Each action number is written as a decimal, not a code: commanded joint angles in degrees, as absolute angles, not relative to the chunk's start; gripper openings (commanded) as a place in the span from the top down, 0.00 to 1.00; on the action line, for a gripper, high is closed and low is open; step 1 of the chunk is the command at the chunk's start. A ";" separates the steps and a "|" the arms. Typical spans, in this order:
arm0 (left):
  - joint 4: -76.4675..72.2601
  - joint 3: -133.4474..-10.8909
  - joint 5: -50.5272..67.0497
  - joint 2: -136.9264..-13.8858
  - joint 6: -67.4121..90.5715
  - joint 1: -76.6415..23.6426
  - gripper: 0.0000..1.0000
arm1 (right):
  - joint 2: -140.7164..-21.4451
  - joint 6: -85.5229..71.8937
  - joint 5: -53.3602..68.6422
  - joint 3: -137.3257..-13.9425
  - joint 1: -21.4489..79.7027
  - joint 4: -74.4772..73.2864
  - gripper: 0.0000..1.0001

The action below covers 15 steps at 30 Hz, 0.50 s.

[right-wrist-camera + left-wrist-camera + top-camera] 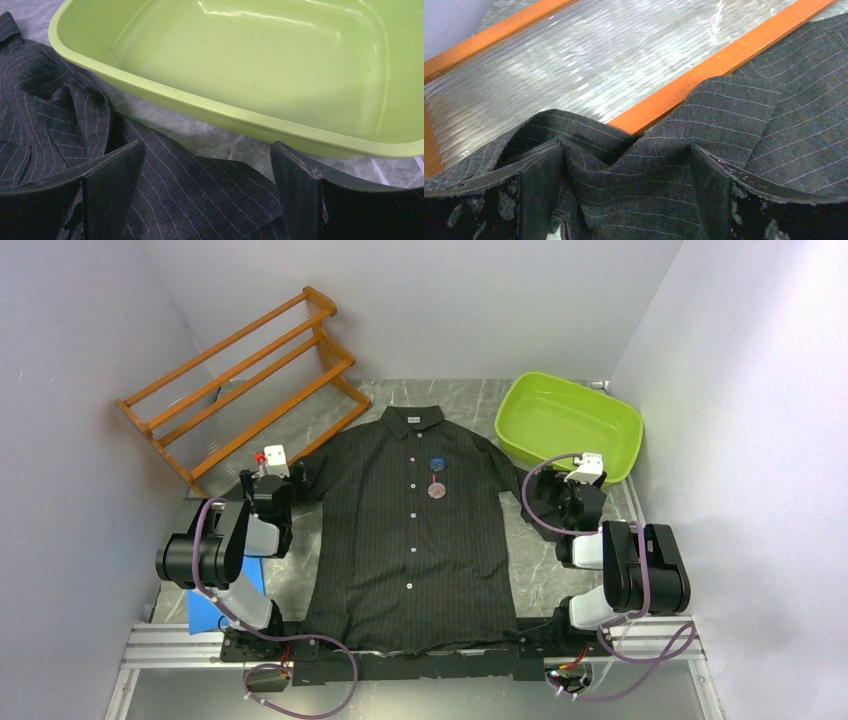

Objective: Pin the brooch onto the clothing
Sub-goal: Reset both arms

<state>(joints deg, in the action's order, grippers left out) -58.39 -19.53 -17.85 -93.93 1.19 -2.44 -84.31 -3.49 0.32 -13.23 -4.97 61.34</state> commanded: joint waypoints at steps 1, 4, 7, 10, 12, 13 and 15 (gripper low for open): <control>-59.50 -20.53 -17.16 -93.91 1.85 -2.14 0.05 | -84.40 -2.55 1.41 -14.61 -4.84 62.84 0.00; -59.45 -20.52 -17.18 -93.95 1.84 -2.19 0.05 | -84.37 -2.55 1.42 -14.61 -4.85 62.73 0.00; -59.47 -20.61 -17.14 -93.95 1.78 -2.13 0.05 | -84.37 -2.55 1.41 -14.61 -4.84 62.75 0.00; -59.49 -20.57 -17.22 -93.95 1.85 -2.20 0.05 | -84.33 -2.50 1.41 -14.66 -4.90 62.75 0.00; -59.43 -20.57 -17.20 -93.88 1.84 -2.19 0.05 | -84.37 -2.54 1.41 -14.61 -4.88 62.75 0.00; -59.49 -20.59 -17.22 -93.93 1.85 -2.15 0.05 | -84.37 -2.54 1.45 -14.65 -4.84 62.83 0.00; -59.47 -20.56 -17.16 -93.93 1.85 -2.19 0.05 | -84.42 -2.16 1.90 -14.94 -4.77 62.42 0.00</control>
<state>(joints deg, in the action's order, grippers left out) -58.39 -19.53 -17.85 -93.93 1.23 -2.44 -84.31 -3.36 0.54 -13.23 -4.97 60.40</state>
